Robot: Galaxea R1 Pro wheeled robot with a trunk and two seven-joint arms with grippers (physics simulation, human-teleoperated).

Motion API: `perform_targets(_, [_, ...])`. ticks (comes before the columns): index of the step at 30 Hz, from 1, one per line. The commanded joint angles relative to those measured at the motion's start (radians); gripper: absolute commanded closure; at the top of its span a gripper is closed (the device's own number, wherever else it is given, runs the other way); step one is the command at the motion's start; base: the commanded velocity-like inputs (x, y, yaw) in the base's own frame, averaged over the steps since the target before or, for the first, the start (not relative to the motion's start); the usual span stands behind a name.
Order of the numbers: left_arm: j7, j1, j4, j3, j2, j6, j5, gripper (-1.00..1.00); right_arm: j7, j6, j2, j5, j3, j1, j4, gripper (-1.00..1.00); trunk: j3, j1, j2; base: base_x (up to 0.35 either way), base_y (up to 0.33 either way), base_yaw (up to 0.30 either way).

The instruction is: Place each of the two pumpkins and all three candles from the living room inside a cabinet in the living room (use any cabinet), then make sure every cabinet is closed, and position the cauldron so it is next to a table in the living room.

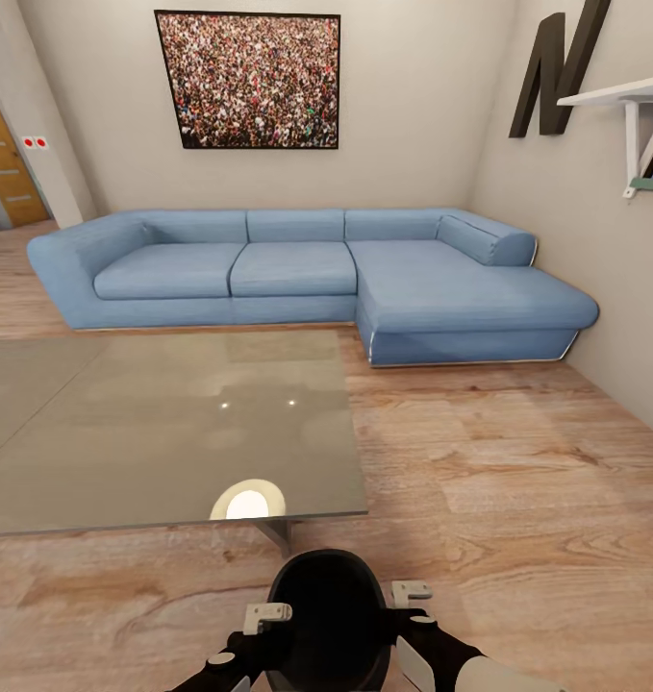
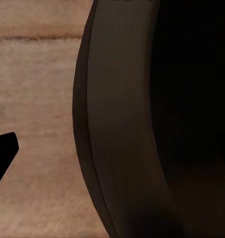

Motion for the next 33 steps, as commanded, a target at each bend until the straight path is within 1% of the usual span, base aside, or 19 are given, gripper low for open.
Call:
perform_targets(1, [0.006, -0.001, 0.000, -0.009, 0.000, -0.003, 0.008, -1.00, -0.006, 0.005, 0.000, -0.006, 0.008, 0.000, -0.002, -1.00, -0.001, 0.000, 0.000, 0.000, 0.000, 0.000])
perform_targets(6, [0.006, -0.001, 0.000, -0.009, 0.001, -0.003, 0.008, -1.00, -0.006, 0.005, 0.000, -0.006, 0.008, 0.000, -0.002, -1.00, -0.001, 0.000, 0.000, 0.000, 0.000, 0.000])
perform_targets(15, [0.006, -0.001, 0.000, -0.008, 0.000, -0.003, 0.009, -1.00, -0.006, 0.004, 0.000, -0.006, 0.008, 0.000, -0.002, -1.00, 0.034, -0.005, 0.003, 0.000, 0.000, 0.000])
perform_targets(28, [0.006, -0.001, 0.000, -0.005, 0.005, -0.001, 0.008, -1.00, -0.005, 0.005, 0.000, -0.006, 0.008, 0.000, -0.002, -1.00, 0.075, -0.055, 0.094, 0.000, 0.000, 0.000])
perform_targets(33, [0.006, -0.001, 0.000, -0.004, 0.020, 0.000, 0.009, -1.00, -0.005, 0.004, 0.000, -0.006, 0.008, 0.000, -0.002, -1.00, 0.090, -0.074, 0.129, 0.000, 0.000, 0.000])
